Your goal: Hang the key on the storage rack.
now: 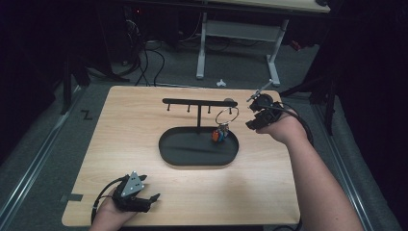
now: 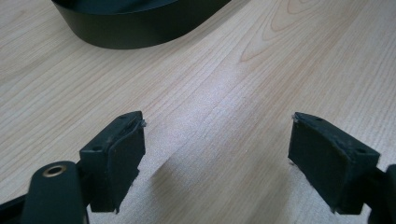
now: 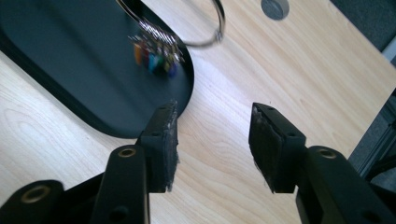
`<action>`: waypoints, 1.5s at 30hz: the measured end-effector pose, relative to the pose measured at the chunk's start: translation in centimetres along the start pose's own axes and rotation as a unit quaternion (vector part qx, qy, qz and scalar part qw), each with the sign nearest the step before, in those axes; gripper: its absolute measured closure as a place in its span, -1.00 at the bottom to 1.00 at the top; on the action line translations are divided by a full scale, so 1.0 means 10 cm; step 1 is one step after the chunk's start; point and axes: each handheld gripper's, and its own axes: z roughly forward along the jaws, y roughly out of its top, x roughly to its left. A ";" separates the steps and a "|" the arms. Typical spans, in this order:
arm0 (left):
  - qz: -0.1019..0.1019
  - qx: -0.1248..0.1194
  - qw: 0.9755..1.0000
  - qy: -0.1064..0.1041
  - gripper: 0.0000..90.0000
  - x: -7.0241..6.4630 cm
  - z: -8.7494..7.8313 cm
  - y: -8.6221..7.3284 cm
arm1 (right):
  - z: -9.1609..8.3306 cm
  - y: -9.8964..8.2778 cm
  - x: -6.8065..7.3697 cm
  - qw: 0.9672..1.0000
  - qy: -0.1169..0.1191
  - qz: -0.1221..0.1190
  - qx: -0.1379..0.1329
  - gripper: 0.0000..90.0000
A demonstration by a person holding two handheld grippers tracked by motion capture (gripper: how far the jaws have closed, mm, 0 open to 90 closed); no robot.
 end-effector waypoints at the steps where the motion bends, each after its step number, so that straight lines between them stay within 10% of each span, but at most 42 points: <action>1: 0.000 0.000 1.000 0.000 -0.57 0.00 0.00 0.00 | 0.00 0.00 0.00 1.000 0.000 0.000 0.000 0.15; 20: 0.000 0.000 1.000 0.000 -0.57 -0.01 0.01 0.00 | 0.46 -0.62 0.13 0.999 0.006 0.036 -0.007 -0.08; 26: 0.000 0.000 1.000 0.000 -0.57 -0.01 0.01 -0.01 | 0.56 -0.82 0.27 0.996 0.007 0.063 -0.065 -0.19; 32: 0.001 0.000 1.000 -0.001 -0.57 -0.01 0.01 -0.01 | 0.78 -1.26 0.64 0.982 -0.012 0.101 -0.161 -0.32; 37: 0.002 -0.001 1.000 0.000 -0.57 0.00 0.02 0.00 | 0.96 -1.60 0.96 0.970 -0.034 0.149 -0.189 -0.37; 38: 0.000 0.000 1.000 0.004 -0.58 0.01 0.02 0.00 | 1.04 -1.82 1.13 0.957 -0.039 0.180 -0.223 -0.35; 39: 0.000 0.000 1.000 0.004 -0.58 0.01 0.02 0.00 | 1.04 -1.82 1.13 0.957 -0.039 0.180 -0.223 -0.35; 40: -0.006 -0.007 1.000 0.005 -0.58 0.02 0.01 0.01 | 1.03 -1.82 1.17 0.966 -0.023 0.172 -0.190 -0.51; 42: -0.006 -0.008 1.000 0.006 -0.58 0.02 0.01 0.01 | 0.95 -1.83 1.17 0.964 -0.067 0.137 -0.219 -0.36; 45: -0.006 -0.007 1.000 0.009 -0.58 0.01 0.02 0.02 | 0.98 -1.85 1.13 0.959 -0.059 0.166 -0.221 -0.37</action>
